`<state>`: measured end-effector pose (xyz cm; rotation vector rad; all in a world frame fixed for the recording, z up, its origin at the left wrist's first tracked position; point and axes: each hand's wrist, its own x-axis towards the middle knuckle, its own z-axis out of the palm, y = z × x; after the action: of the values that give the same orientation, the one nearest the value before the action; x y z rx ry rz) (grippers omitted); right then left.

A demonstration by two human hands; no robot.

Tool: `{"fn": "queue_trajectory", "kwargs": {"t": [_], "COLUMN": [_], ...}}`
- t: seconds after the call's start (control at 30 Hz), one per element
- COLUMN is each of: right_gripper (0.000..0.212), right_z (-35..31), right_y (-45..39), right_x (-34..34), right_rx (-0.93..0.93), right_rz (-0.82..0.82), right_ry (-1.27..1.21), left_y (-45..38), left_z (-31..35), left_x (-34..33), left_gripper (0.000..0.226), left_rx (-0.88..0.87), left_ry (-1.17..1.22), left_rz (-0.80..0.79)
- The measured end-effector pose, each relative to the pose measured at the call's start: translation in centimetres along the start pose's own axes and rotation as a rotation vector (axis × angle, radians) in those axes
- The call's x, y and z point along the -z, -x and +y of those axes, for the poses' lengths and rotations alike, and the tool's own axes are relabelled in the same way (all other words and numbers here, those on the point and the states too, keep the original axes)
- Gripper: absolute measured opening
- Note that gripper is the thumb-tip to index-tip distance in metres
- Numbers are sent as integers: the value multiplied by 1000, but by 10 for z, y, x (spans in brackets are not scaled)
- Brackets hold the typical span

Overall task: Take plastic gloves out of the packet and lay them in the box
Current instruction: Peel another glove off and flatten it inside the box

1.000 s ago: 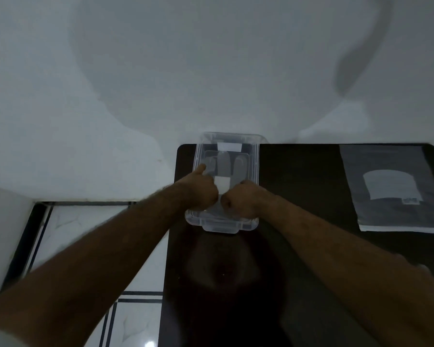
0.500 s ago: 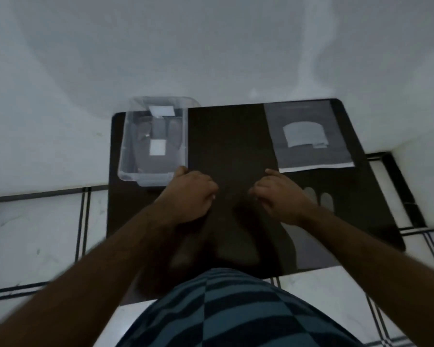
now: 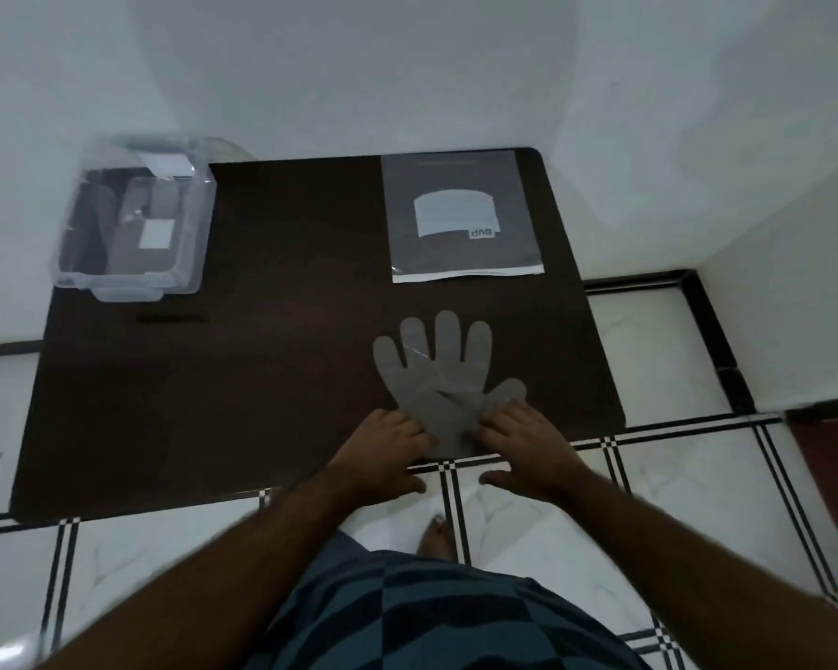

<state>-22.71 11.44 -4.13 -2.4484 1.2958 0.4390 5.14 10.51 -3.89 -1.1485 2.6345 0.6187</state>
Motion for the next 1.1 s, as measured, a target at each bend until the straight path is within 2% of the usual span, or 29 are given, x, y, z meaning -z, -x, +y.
{"fn": "queue_trajectory", "kwargs": {"t": [0.1, 0.27, 0.47, 0.6, 0.67, 0.8, 0.87, 1.0, 1.1], "right_gripper": [53, 29, 26, 17, 23, 11, 12, 16, 14], "right_z": [2, 1, 1, -3, -9, -22, -32, -61, -80], "right_y": [-1, -2, 3, 1, -5, -32, -51, -98, -140], "right_x": [-14, -15, -20, -9, 10, 70, 109, 185, 235], "right_rx": [5, 47, 134, 116, 71, 59, 64, 78, 126], "right_rz": [31, 107, 140, 267, 346, 501, 556, 623, 600], "right_ry": [-5, 28, 79, -57, -222, -524, -637, -798, -831], "left_y": [-1, 2, 8, 10, 13, 27, 36, 62, 81], "left_z": [13, 19, 23, 22, 22, 5, -9, -54, -102], "left_x": [-20, -32, -40, -32, -13, 36, 62, 119, 158], "left_gripper": [48, 31, 15, 10, 8, 11, 12, 24, 26], "left_rx": [51, 87, 81, 163, 231, 424, 478, 543, 557], "left_ry": [-54, -86, -59, 88, 230, 603, 719, 789, 762], "left_rz": [3, 129, 175, 290, 392, 527, 648, 950, 1016]}}
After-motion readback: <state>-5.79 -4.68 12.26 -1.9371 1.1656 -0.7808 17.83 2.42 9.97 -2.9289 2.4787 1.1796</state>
